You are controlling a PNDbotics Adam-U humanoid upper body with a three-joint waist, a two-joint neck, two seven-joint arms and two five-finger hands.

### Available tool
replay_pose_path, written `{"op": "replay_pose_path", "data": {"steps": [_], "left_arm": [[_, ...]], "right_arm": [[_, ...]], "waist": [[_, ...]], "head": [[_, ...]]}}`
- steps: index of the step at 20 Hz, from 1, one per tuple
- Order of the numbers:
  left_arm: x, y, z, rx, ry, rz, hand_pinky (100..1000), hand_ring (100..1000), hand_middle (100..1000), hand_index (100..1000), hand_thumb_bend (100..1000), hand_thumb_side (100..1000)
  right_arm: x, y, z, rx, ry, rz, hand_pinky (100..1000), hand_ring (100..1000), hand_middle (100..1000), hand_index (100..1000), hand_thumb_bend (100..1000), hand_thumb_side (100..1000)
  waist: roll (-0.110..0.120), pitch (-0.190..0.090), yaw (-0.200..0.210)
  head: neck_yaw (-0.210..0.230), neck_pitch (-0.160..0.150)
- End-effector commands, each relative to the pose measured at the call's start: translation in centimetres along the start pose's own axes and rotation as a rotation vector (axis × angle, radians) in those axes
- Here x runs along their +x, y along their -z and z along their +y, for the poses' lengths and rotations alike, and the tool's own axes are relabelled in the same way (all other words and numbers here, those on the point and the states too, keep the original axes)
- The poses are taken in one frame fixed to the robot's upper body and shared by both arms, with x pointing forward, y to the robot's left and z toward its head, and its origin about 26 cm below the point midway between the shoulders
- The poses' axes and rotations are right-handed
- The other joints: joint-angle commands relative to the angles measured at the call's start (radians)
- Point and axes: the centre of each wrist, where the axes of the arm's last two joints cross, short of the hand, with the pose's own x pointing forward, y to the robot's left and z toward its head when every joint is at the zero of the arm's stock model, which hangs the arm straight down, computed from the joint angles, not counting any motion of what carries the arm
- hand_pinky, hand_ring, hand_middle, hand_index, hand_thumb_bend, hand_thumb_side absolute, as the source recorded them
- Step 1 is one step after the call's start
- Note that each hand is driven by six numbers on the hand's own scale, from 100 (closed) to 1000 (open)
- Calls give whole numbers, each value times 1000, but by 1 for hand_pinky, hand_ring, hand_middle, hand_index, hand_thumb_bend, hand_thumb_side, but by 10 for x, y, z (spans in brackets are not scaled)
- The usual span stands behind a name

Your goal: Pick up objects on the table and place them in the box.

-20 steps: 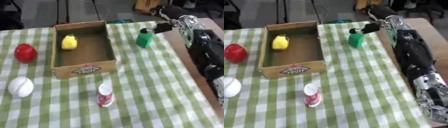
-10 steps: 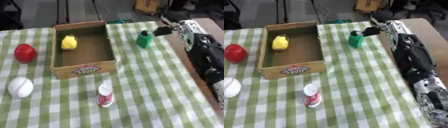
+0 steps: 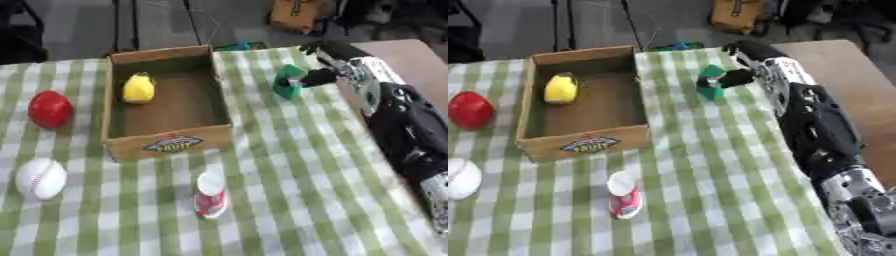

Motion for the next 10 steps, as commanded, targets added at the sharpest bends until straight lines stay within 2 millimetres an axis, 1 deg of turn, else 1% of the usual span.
{"op": "replay_pose_path", "data": {"steps": [1,6,10], "left_arm": [[3,8,0,-14,4,-28,457,621,652,724,101,990],[3,8,-1,-16,1,-28,454,620,653,724,100,991],[3,8,-1,-18,-1,-28,454,620,654,723,100,991]], "right_arm": [[0,0,-13,-36,-1,4,890,955,847,956,823,836],[3,1,-8,-36,10,3,888,951,839,951,821,837],[1,0,-6,-46,11,22,887,949,834,947,821,846]], "waist": [[1,-13,0],[2,-9,2],[5,-6,6]], "head": [[-3,-12],[-6,-16],[-12,-22]]}}
